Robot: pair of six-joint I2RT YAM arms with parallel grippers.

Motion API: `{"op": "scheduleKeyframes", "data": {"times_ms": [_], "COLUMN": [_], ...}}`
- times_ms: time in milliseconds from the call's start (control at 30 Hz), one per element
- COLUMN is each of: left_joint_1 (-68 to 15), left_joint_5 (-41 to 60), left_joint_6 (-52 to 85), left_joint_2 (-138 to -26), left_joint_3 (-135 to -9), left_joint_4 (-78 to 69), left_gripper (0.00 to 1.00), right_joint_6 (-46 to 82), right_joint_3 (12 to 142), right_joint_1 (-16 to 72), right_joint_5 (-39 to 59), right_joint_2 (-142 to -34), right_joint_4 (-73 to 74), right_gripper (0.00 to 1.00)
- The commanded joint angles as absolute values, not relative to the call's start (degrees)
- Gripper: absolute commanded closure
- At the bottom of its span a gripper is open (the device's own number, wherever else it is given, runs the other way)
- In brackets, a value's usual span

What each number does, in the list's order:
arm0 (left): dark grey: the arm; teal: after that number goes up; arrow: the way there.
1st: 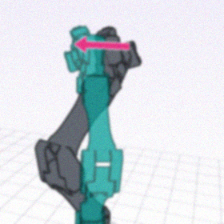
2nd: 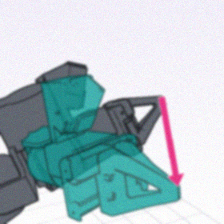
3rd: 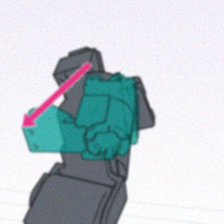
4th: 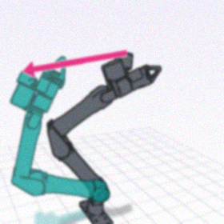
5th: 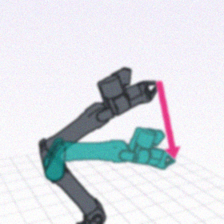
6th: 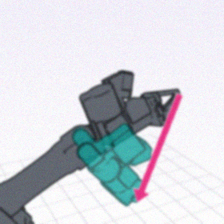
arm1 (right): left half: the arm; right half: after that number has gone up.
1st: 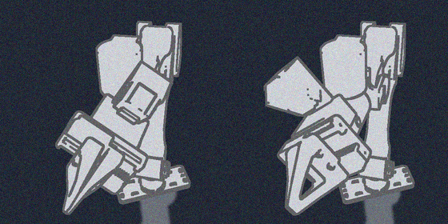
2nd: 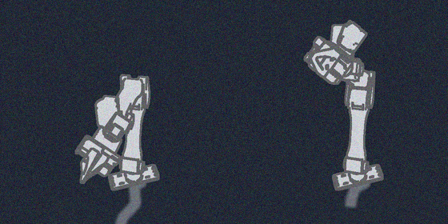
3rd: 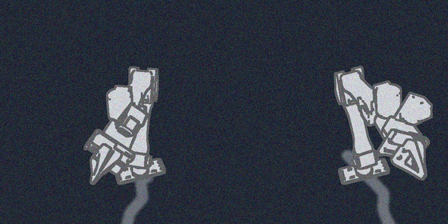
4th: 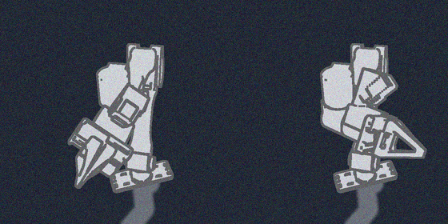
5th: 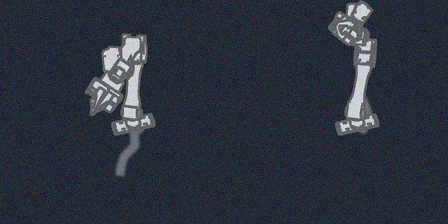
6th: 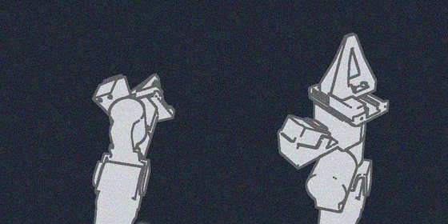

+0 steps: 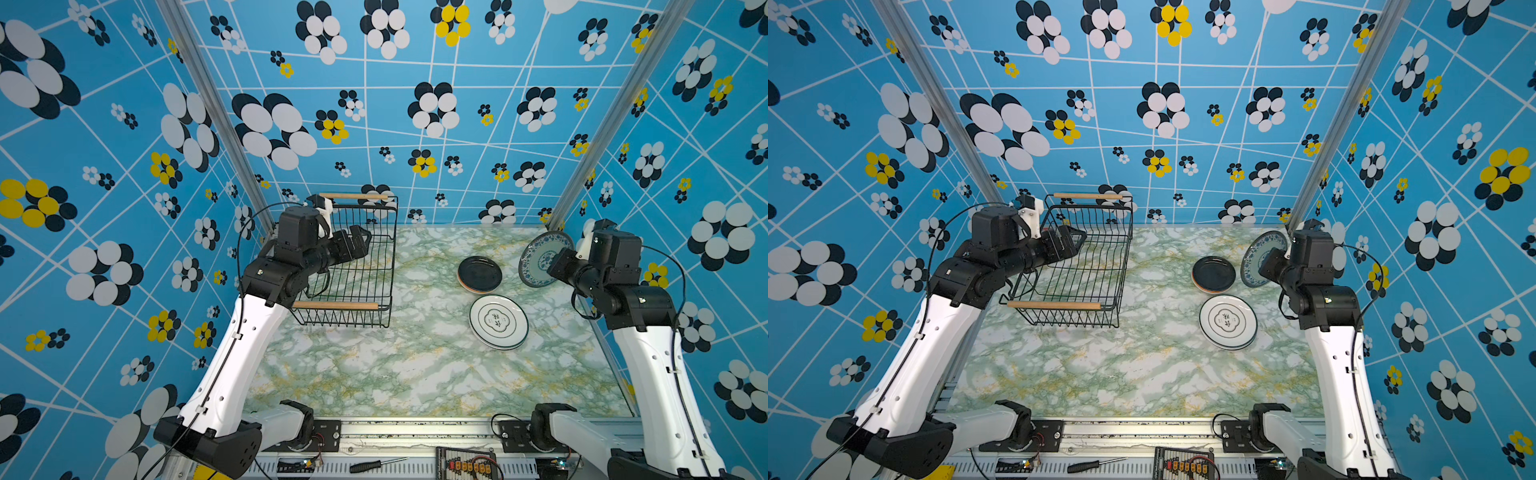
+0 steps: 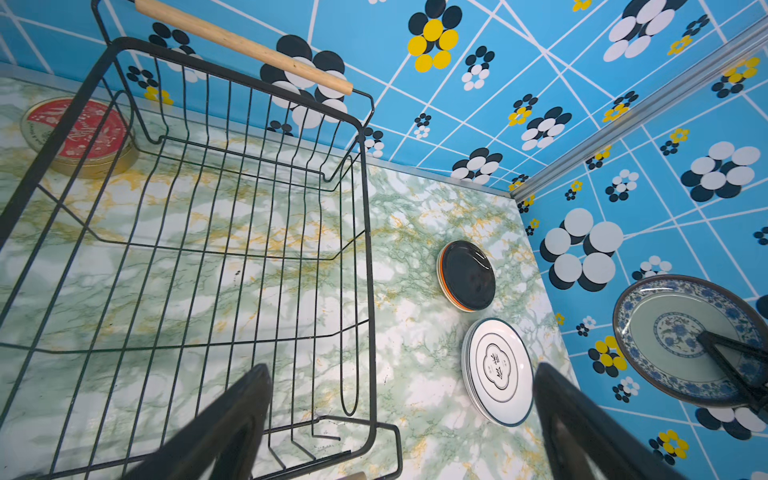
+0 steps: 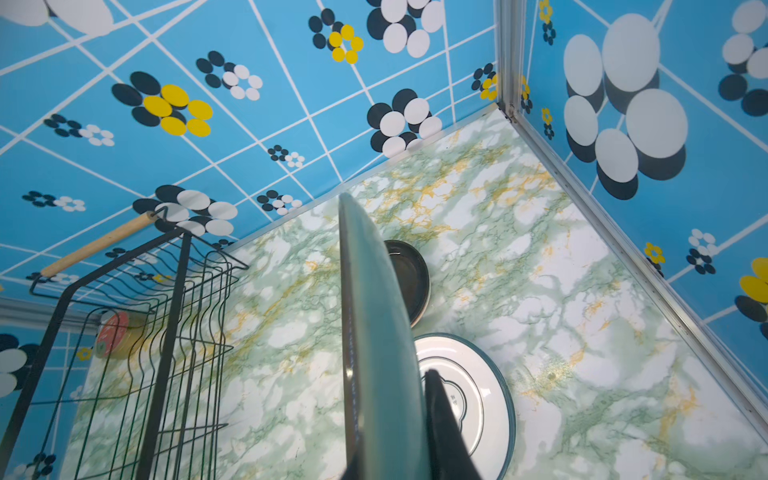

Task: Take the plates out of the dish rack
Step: 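Carry the blue-and-white plate down with the right gripper while the left gripper withdraws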

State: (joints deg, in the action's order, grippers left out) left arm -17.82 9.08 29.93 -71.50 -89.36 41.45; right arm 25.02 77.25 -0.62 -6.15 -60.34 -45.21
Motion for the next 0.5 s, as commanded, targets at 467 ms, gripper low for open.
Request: {"op": "scheduleKeyframes", "data": {"times_ms": [467], "left_joint_1": [-17.16], "left_joint_5": [-1.14], "left_joint_6": [25.71], "left_joint_2": [-73.68], "left_joint_3": [-85.79], "left_joint_4": [45.22], "left_gripper": [0.01], "right_joint_6": [35.6], "right_joint_3": [61.08], "right_joint_1": [-9.48], "right_joint_5": [6.17], "right_joint_2": [-66.19], "right_joint_4": [-24.21], "right_gripper": [1.0]}}
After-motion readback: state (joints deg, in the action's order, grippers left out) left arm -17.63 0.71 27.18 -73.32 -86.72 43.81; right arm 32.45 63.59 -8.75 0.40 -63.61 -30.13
